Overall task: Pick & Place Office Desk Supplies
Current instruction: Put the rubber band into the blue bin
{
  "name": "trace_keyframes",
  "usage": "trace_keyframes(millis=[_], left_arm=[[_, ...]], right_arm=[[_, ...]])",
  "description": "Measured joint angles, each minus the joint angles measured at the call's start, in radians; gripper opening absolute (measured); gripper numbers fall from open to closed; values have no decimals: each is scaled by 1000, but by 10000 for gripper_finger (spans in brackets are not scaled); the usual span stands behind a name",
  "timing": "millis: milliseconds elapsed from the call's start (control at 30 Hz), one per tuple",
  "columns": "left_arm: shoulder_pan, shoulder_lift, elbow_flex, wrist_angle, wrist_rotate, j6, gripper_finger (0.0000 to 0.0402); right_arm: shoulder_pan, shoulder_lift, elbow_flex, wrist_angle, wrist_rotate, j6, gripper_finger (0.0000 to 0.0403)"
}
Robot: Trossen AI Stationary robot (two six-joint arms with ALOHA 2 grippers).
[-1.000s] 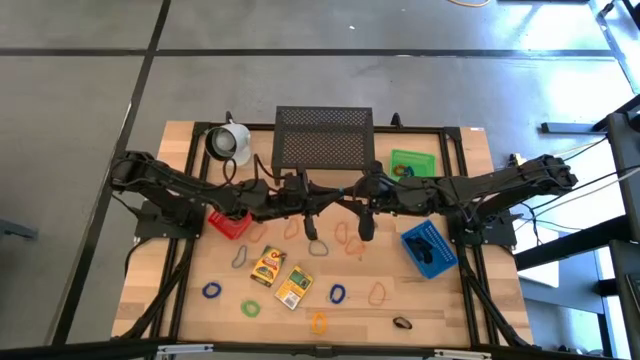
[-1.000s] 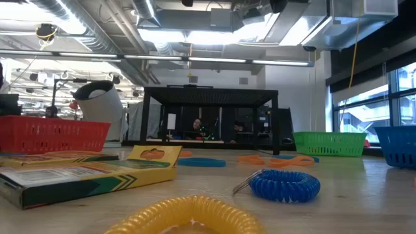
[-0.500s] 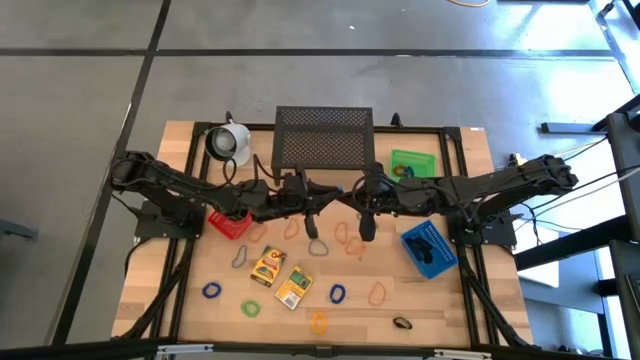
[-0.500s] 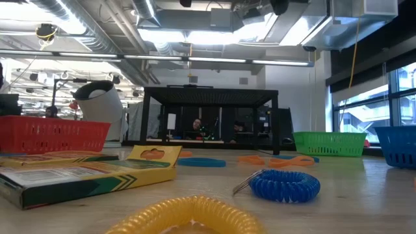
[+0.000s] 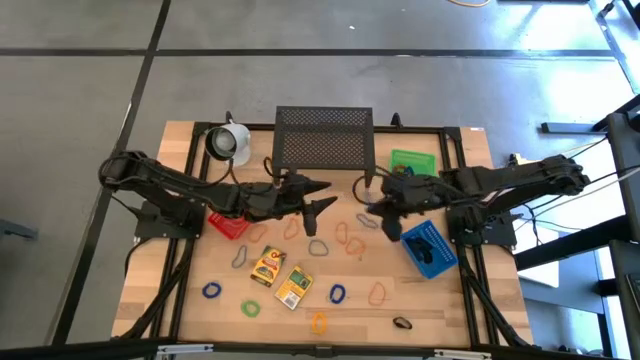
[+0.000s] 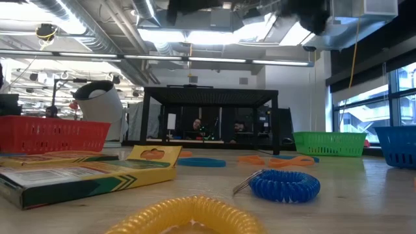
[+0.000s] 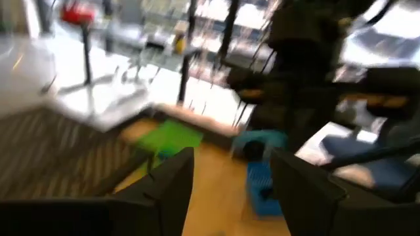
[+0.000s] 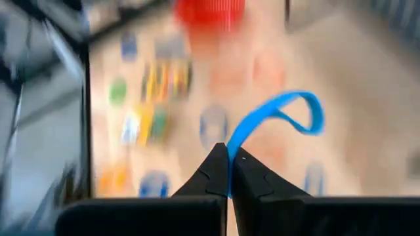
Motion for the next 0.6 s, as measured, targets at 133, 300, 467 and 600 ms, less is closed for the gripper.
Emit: trace_keyframes(millis=[133,300,467,600], left_arm=[[0,-10,0,-109,-5,-83,199],[0,-9,0,-182,12,-150,189],[0,-9,0,-225,4,-199,180],[0,-9,0,-259,4,-241,178]], right_arm=[[41,-16,0,-303,-150,141,1],[123,6,-2,-582,-203,259,1],[164,15,-85,-615,-243,322,3],[174,15,-212,-545,-304,383,3]])
